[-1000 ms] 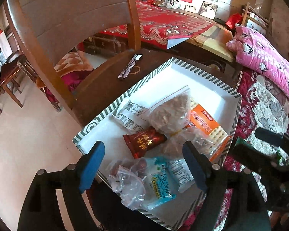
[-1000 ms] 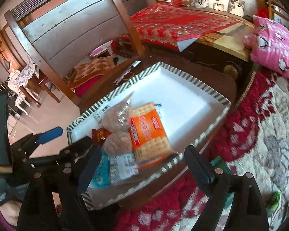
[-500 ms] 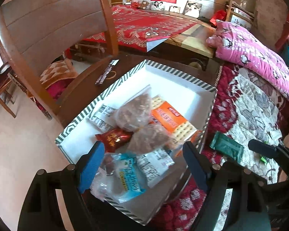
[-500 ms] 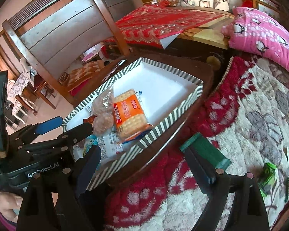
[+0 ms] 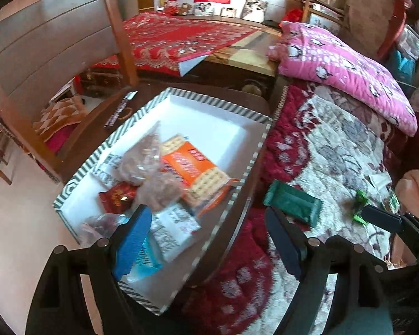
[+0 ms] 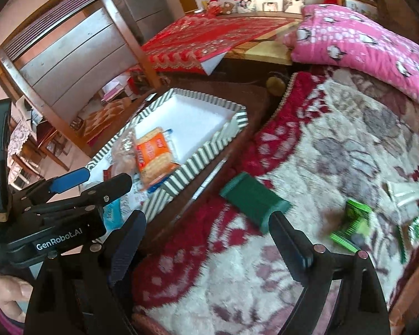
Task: Organize snacks
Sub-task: 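Move both open grippers from the tray over the snacks on the blanket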
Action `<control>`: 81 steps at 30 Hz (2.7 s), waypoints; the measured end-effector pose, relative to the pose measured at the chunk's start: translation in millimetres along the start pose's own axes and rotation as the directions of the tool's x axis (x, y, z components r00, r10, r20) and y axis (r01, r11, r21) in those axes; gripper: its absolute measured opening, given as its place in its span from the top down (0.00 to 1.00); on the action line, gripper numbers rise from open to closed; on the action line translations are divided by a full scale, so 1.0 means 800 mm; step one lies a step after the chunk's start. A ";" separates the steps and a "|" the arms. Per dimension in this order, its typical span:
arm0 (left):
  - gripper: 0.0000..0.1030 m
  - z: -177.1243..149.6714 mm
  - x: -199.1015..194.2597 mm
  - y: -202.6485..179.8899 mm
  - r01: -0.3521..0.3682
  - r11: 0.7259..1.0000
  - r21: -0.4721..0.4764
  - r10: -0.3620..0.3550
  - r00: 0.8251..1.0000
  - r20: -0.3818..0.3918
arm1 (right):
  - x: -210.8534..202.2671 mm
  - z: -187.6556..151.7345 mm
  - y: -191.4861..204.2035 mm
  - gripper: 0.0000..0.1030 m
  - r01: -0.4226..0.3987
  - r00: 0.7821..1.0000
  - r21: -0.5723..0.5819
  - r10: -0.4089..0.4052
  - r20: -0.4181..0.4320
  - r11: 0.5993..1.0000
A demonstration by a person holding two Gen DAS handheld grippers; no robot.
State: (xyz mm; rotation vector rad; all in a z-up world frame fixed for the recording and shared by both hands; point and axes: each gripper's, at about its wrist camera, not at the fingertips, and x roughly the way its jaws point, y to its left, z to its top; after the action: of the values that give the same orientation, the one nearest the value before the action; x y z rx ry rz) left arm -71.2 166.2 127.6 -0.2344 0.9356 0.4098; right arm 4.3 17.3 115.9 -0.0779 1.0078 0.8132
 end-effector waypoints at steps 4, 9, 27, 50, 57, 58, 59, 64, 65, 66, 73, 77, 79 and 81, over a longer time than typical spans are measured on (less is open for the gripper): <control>0.20 -0.003 -0.002 -0.027 0.026 0.999 0.040 -0.026 1.000 -0.002 | -0.018 -0.012 -0.022 0.10 0.027 1.000 0.035 -0.028 0.014 0.999; 0.20 -0.005 -0.008 -0.060 0.060 0.994 0.086 -0.060 0.998 0.004 | -0.041 -0.028 -0.048 0.10 0.059 0.998 0.078 -0.061 0.020 0.995; 0.20 -0.030 -0.008 -0.149 0.168 0.967 0.189 -0.161 0.986 -0.049 | -0.105 -0.085 -0.127 0.10 0.146 0.987 0.194 -0.155 0.032 0.970; 0.20 -0.033 0.016 -0.164 0.195 0.963 0.187 -0.173 0.977 -0.127 | -0.134 -0.133 -0.200 0.10 0.198 0.979 0.293 -0.205 -0.005 0.935; 0.20 -0.019 0.027 -0.141 0.210 0.967 0.143 -0.187 0.969 -0.162 | -0.150 -0.143 -0.235 0.09 0.207 0.975 0.369 -0.223 0.000 0.906; 0.20 -0.016 0.030 -0.136 0.209 0.969 0.132 -0.186 0.968 -0.167 | -0.150 -0.145 -0.239 0.09 0.206 0.975 0.383 -0.222 -0.001 0.901; 0.20 -0.013 0.032 -0.131 0.200 0.972 0.127 -0.178 0.970 -0.165 | -0.149 -0.146 -0.243 0.09 0.204 0.976 0.393 -0.220 -0.003 0.897; 0.20 -0.001 0.039 -0.112 0.175 0.980 0.092 -0.158 0.974 -0.165 | -0.147 -0.148 -0.250 0.09 0.208 0.975 0.406 -0.222 -0.013 0.890; 0.20 0.001 0.040 -0.109 0.171 0.982 0.085 -0.156 0.974 -0.164 | -0.146 -0.149 -0.252 0.09 0.205 0.976 0.411 -0.218 -0.014 0.888; 0.20 0.003 0.041 -0.106 0.167 0.983 0.080 -0.152 0.975 -0.163 | -0.146 -0.150 -0.254 0.09 0.204 0.976 0.414 -0.218 -0.015 0.887; 0.20 0.015 0.045 -0.088 0.156 0.987 0.049 -0.146 0.976 -0.161 | -0.145 -0.152 -0.263 0.09 0.200 0.977 0.433 -0.215 -0.016 0.879; 0.20 0.014 0.049 -0.089 0.152 0.987 0.048 -0.142 0.976 -0.167 | -0.141 -0.152 -0.263 0.09 0.195 0.978 0.433 -0.206 -0.022 0.880; 0.20 0.012 0.054 -0.091 0.155 0.987 0.041 -0.145 0.973 -0.178 | -0.139 -0.152 -0.262 0.09 0.194 0.979 0.429 -0.203 -0.026 0.882; 0.20 0.010 0.058 -0.095 0.157 0.987 0.037 -0.148 0.971 -0.190 | -0.137 -0.151 -0.262 0.09 0.191 0.980 0.427 -0.198 -0.028 0.884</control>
State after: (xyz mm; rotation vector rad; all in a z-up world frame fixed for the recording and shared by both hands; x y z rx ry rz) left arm -7.8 112.0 95.5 -0.2993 1.1026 0.2235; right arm 20.8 -244.0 71.5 0.2030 1.1234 0.3941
